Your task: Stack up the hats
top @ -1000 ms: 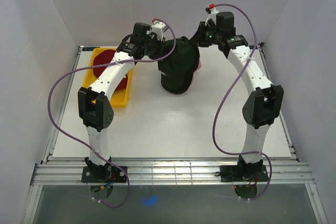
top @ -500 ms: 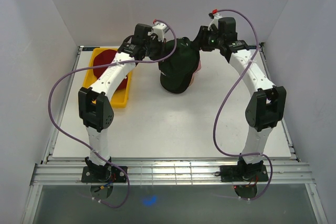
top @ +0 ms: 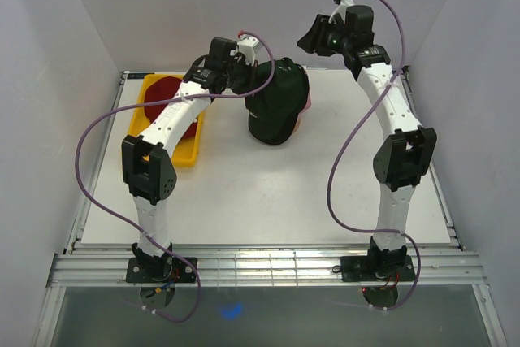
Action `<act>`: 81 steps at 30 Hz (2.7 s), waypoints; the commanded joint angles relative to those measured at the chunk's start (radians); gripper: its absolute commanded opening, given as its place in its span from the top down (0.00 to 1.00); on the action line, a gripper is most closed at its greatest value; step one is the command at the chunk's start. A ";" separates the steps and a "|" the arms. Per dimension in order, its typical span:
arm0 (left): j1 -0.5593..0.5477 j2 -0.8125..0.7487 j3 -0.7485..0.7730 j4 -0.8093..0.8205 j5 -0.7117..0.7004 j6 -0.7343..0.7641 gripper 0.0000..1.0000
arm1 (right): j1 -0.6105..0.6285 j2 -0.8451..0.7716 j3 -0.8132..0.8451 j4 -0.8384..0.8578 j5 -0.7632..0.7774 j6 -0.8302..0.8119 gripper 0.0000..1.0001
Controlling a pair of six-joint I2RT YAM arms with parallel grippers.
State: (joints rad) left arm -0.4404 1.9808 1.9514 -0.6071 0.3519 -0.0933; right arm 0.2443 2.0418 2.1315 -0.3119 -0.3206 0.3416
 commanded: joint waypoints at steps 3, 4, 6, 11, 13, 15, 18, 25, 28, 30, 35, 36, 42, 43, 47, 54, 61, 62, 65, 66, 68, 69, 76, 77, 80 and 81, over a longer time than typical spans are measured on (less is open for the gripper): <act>-0.009 -0.063 0.037 -0.029 0.001 0.007 1.00 | 0.006 0.066 0.044 0.008 -0.044 -0.007 0.52; -0.009 -0.063 0.040 -0.029 0.002 0.009 1.00 | 0.007 0.069 0.039 0.008 -0.047 -0.013 0.52; -0.011 -0.060 0.047 -0.034 -0.001 0.009 1.00 | 0.018 0.069 0.028 0.008 -0.051 -0.036 0.53; -0.017 -0.054 0.057 -0.037 -0.004 0.009 1.00 | 0.036 0.054 -0.007 0.000 -0.037 -0.075 0.55; -0.018 -0.053 0.061 -0.037 -0.004 0.009 1.00 | 0.036 0.038 -0.025 0.013 -0.031 -0.079 0.55; -0.020 -0.053 0.061 -0.039 -0.005 0.009 1.00 | 0.036 0.032 -0.039 0.017 -0.031 -0.084 0.55; -0.021 -0.050 0.064 -0.042 -0.010 0.012 1.00 | 0.038 0.037 -0.024 0.004 -0.031 -0.092 0.56; -0.023 -0.051 0.072 -0.048 -0.011 0.015 1.00 | 0.046 0.044 -0.008 -0.019 -0.009 -0.113 0.73; -0.023 -0.053 0.067 -0.049 -0.014 0.017 1.00 | 0.050 0.044 -0.004 -0.029 0.002 -0.124 0.78; -0.023 -0.054 0.063 -0.049 -0.016 0.017 1.00 | 0.055 0.041 -0.005 -0.042 0.043 -0.139 0.80; -0.024 -0.062 0.041 -0.030 -0.024 0.009 1.00 | 0.055 0.031 -0.030 -0.059 0.173 -0.164 0.84; -0.024 -0.066 0.028 -0.026 -0.025 0.007 1.00 | 0.055 0.024 -0.041 -0.059 0.192 -0.167 0.85; -0.024 -0.079 -0.005 0.003 -0.037 -0.003 1.00 | 0.055 0.006 -0.122 -0.036 0.250 -0.177 0.87; -0.024 -0.079 -0.012 0.006 -0.037 -0.005 1.00 | 0.055 0.004 -0.131 -0.032 0.259 -0.177 0.88; -0.026 -0.089 -0.037 0.026 -0.047 -0.011 1.00 | 0.055 -0.009 -0.200 -0.003 0.279 -0.184 0.89; -0.026 -0.106 -0.052 0.055 -0.071 -0.037 1.00 | 0.053 -0.035 -0.297 0.036 0.282 -0.177 0.90; -0.026 -0.157 -0.084 0.124 -0.138 -0.101 0.80 | 0.050 -0.058 -0.355 0.053 0.272 -0.181 0.90; -0.026 -0.172 -0.101 0.160 -0.166 -0.118 0.75 | 0.050 -0.060 -0.355 0.051 0.272 -0.181 0.90; -0.026 -0.235 -0.186 0.233 -0.278 -0.193 0.66 | 0.047 -0.065 -0.360 0.046 0.259 -0.177 0.89; -0.024 -0.250 -0.209 0.245 -0.310 -0.216 0.62 | 0.046 -0.066 -0.360 0.046 0.258 -0.177 0.89; -0.021 -0.295 -0.267 0.288 -0.378 -0.262 0.59 | 0.046 -0.058 -0.348 0.025 0.253 -0.177 0.89; -0.021 -0.307 -0.284 0.297 -0.402 -0.282 0.57 | 0.044 -0.057 -0.347 0.020 0.252 -0.177 0.89; -0.018 -0.358 -0.404 0.279 -0.556 -0.457 0.53 | 0.044 -0.061 -0.349 0.001 0.244 -0.168 0.89; -0.018 -0.350 -0.408 0.262 -0.567 -0.470 0.54 | 0.044 -0.057 -0.343 -0.013 0.244 -0.165 0.89; -0.018 -0.323 -0.452 0.253 -0.591 -0.537 0.60 | 0.043 -0.049 -0.328 -0.039 0.242 -0.159 0.90; -0.018 -0.310 -0.465 0.257 -0.594 -0.551 0.61 | 0.043 -0.051 -0.329 -0.042 0.242 -0.158 0.90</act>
State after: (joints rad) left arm -0.4595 1.6585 1.5280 -0.3317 -0.1810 -0.5533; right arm 0.2935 1.9823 1.8145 -0.1963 -0.0917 0.2001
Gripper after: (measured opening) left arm 0.401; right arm 0.106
